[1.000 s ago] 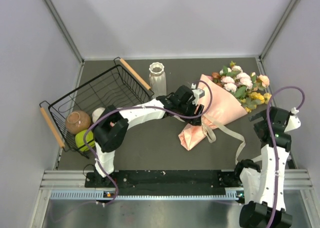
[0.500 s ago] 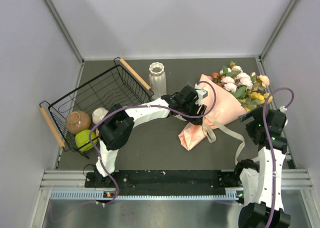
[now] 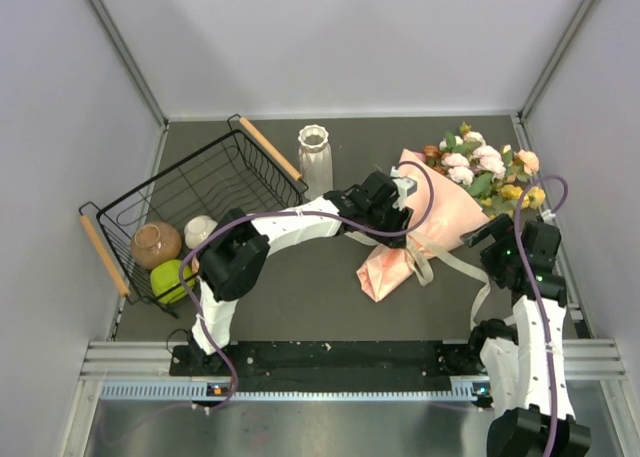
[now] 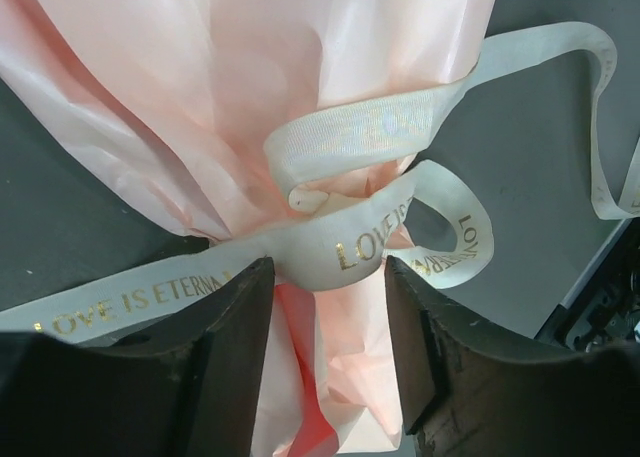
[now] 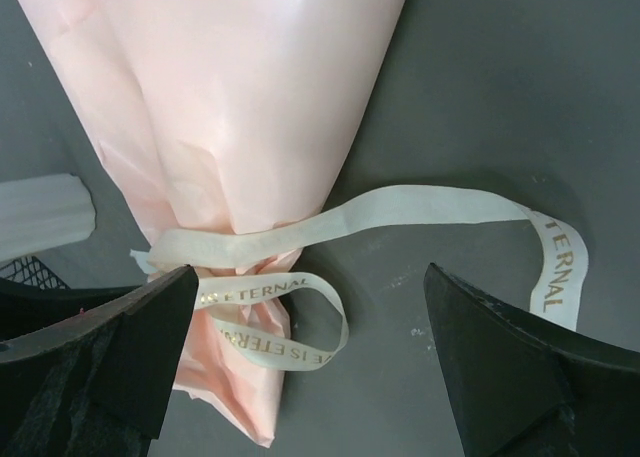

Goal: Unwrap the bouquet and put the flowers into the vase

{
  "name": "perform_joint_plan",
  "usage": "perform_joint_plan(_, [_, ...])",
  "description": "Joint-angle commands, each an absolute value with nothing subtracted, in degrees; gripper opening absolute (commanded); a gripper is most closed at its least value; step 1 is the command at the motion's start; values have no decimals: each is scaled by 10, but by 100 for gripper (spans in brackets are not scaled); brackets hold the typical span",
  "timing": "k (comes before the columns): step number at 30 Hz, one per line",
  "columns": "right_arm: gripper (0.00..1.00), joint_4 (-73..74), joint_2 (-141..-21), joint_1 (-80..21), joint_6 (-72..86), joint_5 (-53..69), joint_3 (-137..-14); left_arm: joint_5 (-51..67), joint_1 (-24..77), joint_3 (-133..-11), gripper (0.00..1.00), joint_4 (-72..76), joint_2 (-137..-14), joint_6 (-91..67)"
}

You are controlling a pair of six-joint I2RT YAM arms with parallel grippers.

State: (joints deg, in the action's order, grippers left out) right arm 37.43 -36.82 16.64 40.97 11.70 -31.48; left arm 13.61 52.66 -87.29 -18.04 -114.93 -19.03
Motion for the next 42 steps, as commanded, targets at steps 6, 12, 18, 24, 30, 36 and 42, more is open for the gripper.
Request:
perform_joint_plan(6, [96,344,-373,127,406,123,-314,130,530,-903,27,-149,-1135,-196])
perform_joint_plan(12, [96,334,-375,118,393,133,-312,113,530,-899,8,-158,-1079,-192])
perform_joint_plan(18, [96,306,-412,27,372,120,-316,74,529,-879,3,-180,-976,-174])
perform_joint_plan(24, [96,272,-469,-69,348,119,-329,-69,529,-817,4,-232,-811,-125])
perform_joint_plan(30, [79,227,-512,-89,329,139,-343,-228,526,-683,12,-262,-650,-115])
perform_joint_plan(36, [58,174,-576,-128,307,155,-370,-203,519,-607,17,-269,-601,-163])
perform_joint_plan(42, [48,180,-628,-169,267,108,-397,-108,519,-588,60,-258,-626,-209])
